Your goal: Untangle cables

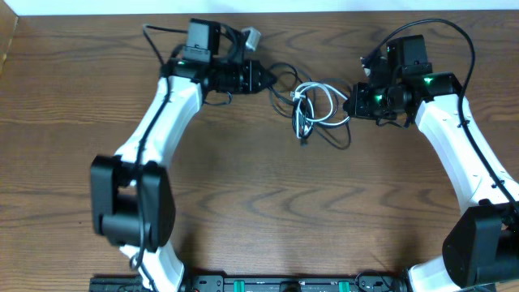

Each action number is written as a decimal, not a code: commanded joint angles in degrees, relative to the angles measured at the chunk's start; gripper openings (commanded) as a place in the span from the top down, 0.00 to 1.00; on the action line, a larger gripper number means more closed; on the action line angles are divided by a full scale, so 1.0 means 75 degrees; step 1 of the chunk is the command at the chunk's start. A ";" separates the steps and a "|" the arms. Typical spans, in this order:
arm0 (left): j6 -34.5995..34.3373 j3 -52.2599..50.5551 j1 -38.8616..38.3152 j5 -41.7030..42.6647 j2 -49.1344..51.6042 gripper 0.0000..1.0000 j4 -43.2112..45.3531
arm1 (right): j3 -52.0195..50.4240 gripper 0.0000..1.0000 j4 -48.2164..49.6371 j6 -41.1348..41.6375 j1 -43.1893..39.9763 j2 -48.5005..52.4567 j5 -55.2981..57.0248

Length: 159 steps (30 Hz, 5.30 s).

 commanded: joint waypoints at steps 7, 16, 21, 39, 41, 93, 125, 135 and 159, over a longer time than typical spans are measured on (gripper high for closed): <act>-0.0087 0.0256 0.0015 0.0169 -0.2410 0.92 0.0192 | 0.0032 0.99 -0.0044 0.0289 -0.0035 0.0353 0.1072; -0.0519 0.0256 0.0038 -0.0819 -0.3582 0.93 0.0592 | 0.0032 0.99 -0.0154 0.0289 -0.0032 0.1230 0.1032; -0.0933 0.0256 0.0283 -0.1204 -0.3966 0.93 0.1122 | 0.0032 0.99 -0.0204 0.0283 -0.0035 0.1629 0.1023; -0.2381 0.0268 0.2608 -0.1454 -0.4724 0.92 0.2413 | 0.0032 0.99 -0.0280 0.0256 -0.0178 0.2509 0.1075; -0.2381 0.0271 0.2844 -0.1486 -0.4724 0.93 0.2474 | 0.0032 0.99 -0.0312 0.0254 -0.0210 0.2509 0.1137; -0.0659 0.0350 -0.1000 -0.3226 -0.0851 0.76 -0.2334 | 0.1335 0.02 -0.1687 -0.1402 -0.1798 0.0965 0.0318; -0.0723 0.0347 -0.2952 -0.3229 0.1530 0.51 -0.1297 | 0.1300 0.01 -0.1647 -0.1550 -0.1789 0.0965 0.0364; -0.0918 0.0347 -0.2955 -0.3226 0.1900 0.67 -0.1075 | 0.1300 0.01 -0.1635 -0.1550 -0.1789 0.0965 0.0364; -0.1335 0.0309 -0.2323 -0.3226 0.1078 0.93 -0.1102 | 0.1300 0.02 -0.1405 -0.1550 -0.1241 0.0965 -0.0393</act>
